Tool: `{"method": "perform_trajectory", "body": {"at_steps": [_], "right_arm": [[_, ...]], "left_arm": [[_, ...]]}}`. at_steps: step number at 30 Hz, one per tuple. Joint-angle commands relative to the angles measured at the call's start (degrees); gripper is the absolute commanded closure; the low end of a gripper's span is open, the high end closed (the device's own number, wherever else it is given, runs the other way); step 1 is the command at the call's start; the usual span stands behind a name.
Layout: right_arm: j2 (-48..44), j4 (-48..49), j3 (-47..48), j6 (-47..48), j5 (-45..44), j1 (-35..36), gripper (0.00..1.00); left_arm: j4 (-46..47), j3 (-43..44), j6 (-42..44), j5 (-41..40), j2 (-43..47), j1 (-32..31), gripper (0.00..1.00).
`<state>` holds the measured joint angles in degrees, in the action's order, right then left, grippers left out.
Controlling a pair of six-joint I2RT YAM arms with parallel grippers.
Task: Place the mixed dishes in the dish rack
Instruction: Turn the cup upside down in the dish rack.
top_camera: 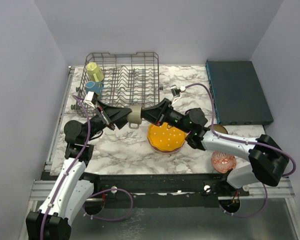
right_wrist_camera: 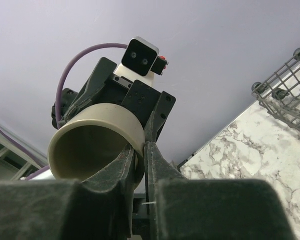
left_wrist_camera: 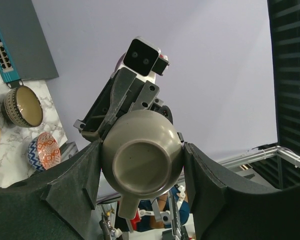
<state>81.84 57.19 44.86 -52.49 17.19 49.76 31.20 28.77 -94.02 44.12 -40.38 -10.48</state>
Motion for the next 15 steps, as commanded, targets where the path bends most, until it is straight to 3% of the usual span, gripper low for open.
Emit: {"method": "perform_trajectory", "body": {"at_steps": [1,6,15], "right_arm": [[-1.4,0.8,-0.2,0.5,-2.6,-0.1,0.81],[-2.8,0.1,-1.3,1.0,-3.3,-0.1,0.69],[-6.2,-2.3,-3.3,2.4,-4.7,-0.1,0.60]], "left_arm": [[2.8,-0.6,0.1,0.4,0.6,-0.5,0.74],[2.9,-0.8,0.4,-0.2,0.6,-0.4,0.78],[3.0,-0.7,1.6,-1.6,-0.2,-0.5,0.84]]}}
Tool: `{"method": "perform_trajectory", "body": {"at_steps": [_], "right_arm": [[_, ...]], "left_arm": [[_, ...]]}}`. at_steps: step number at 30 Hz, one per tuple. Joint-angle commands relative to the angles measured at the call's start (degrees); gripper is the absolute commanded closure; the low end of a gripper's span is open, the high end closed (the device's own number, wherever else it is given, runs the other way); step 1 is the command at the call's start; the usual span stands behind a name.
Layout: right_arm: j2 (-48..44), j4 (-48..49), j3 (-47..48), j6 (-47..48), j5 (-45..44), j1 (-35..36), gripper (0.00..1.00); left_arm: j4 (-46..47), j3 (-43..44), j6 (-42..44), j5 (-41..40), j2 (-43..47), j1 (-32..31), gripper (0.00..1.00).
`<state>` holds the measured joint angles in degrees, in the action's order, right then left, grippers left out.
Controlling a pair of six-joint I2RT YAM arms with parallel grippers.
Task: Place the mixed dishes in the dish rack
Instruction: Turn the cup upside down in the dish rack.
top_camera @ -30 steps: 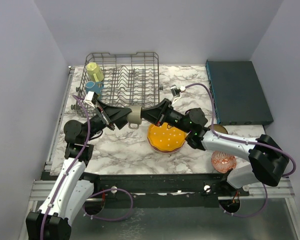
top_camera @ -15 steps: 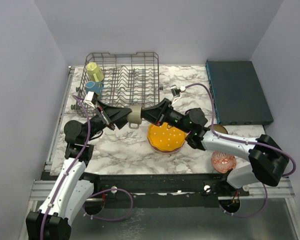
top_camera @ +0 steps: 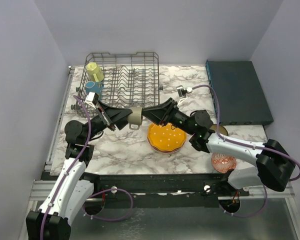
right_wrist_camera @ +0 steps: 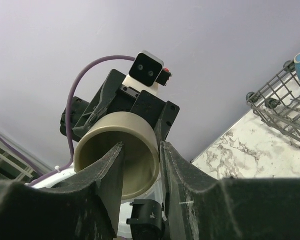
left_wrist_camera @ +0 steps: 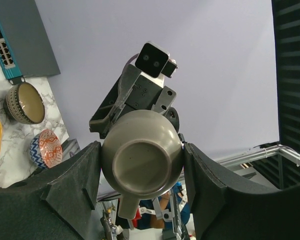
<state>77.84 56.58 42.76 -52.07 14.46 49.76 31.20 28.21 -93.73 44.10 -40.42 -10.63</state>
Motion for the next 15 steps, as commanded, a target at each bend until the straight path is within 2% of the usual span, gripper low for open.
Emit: {"method": "perform_trajectory", "body": {"at_steps": [1,15], "right_arm": [[-2.9,-2.1,-1.5,2.4,-2.2,-0.1,0.60],[-12.3,-12.4,-5.4,7.8,-7.5,-0.1,0.56]], "left_arm": [[3.0,0.0,1.7,-1.6,-0.5,-0.3,0.85],[1.3,3.1,8.9,-1.7,-7.2,-0.3,0.99]]}}
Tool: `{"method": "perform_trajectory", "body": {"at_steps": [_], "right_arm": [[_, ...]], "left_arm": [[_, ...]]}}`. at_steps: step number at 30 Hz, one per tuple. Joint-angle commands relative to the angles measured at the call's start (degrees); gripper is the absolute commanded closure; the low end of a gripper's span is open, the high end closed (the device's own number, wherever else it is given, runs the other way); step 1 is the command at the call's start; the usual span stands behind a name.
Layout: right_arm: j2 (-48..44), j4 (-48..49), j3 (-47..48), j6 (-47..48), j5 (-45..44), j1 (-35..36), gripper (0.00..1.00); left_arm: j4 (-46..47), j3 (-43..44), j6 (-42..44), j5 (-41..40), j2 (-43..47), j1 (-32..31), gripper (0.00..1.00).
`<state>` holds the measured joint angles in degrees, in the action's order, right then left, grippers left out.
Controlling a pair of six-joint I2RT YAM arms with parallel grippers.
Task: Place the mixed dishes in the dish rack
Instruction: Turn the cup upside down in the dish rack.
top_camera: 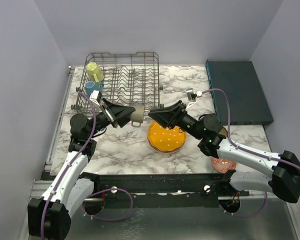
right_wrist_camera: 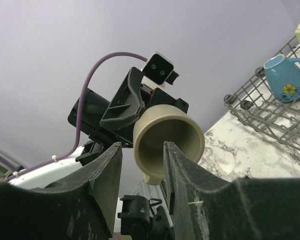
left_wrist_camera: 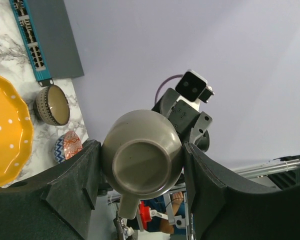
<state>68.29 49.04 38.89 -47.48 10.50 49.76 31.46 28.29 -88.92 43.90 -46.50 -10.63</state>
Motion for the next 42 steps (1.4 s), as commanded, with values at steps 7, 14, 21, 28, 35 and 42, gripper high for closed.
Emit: {"method": "perform_trajectory", "body": {"at_steps": [7,14,21,28,35,42], "right_arm": [[-7.7,-9.7,-4.3,5.0,-6.2,-0.1,0.55],[-12.4,-13.7,-6.7,6.6,-9.1,-0.1,0.54],[-16.4,-16.7,-8.5,7.9,-10.3,-0.1,0.54],[-19.5,-19.2,-9.6,9.1,-13.0,-0.1,0.54],[-22.3,-20.8,-10.9,10.1,-14.0,-0.1,0.53],[-24.0,-22.2,-11.4,11.0,-14.4,-0.1,0.52]], "left_arm": [[-5.7,7.2,11.9,-1.4,-4.8,-0.1,1.00],[-25.4,17.1,28.4,-6.7,-6.7,0.9,1.00],[-38.6,24.5,40.7,-16.6,-8.1,1.5,1.00],[-43.7,28.8,47.6,-21.7,-11.2,3.6,1.00],[-47.0,32.5,54.5,-28.7,-13.5,6.1,1.00],[-48.2,34.2,57.8,-37.4,-15.9,7.3,1.00]]}}
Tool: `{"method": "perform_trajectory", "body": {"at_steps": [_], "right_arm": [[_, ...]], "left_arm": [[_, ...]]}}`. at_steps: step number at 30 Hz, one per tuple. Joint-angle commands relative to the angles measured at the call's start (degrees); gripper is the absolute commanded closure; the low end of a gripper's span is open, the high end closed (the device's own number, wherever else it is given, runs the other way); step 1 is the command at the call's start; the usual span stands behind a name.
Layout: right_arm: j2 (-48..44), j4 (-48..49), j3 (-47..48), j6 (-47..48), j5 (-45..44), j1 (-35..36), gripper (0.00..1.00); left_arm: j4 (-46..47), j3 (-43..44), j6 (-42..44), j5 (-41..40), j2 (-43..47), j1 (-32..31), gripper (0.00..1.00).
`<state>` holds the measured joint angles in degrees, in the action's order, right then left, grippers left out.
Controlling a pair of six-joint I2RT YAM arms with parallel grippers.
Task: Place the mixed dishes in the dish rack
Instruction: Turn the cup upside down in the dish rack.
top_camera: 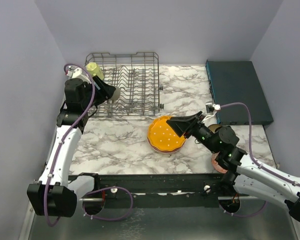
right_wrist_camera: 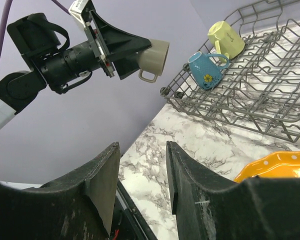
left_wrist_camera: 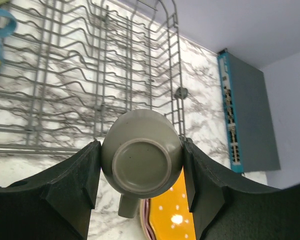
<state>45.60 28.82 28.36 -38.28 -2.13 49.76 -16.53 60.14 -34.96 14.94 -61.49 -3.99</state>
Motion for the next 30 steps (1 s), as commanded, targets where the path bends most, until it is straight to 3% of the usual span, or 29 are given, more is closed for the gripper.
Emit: {"method": "perform_trajectory", "body": {"at_steps": [1,14,30], "right_arm": [[-1.5,-2.2,-0.8,1.9,-1.9,-0.1,0.52],[-1.8,-3.1,-0.5,2.3,-1.0,-0.1,0.51],[-1.1,-3.7,-0.8,2.1,-0.8,-0.1,0.51]], "left_arm": [[-0.3,2.4,3.9,-9.9,-1.3,0.6,1.00],[-1.1,2.8,-0.5,-33.6,-6.1,0.7,1.00],[-8.4,9.3,-13.0,-48.8,-16.6,0.7,1.00]]}}
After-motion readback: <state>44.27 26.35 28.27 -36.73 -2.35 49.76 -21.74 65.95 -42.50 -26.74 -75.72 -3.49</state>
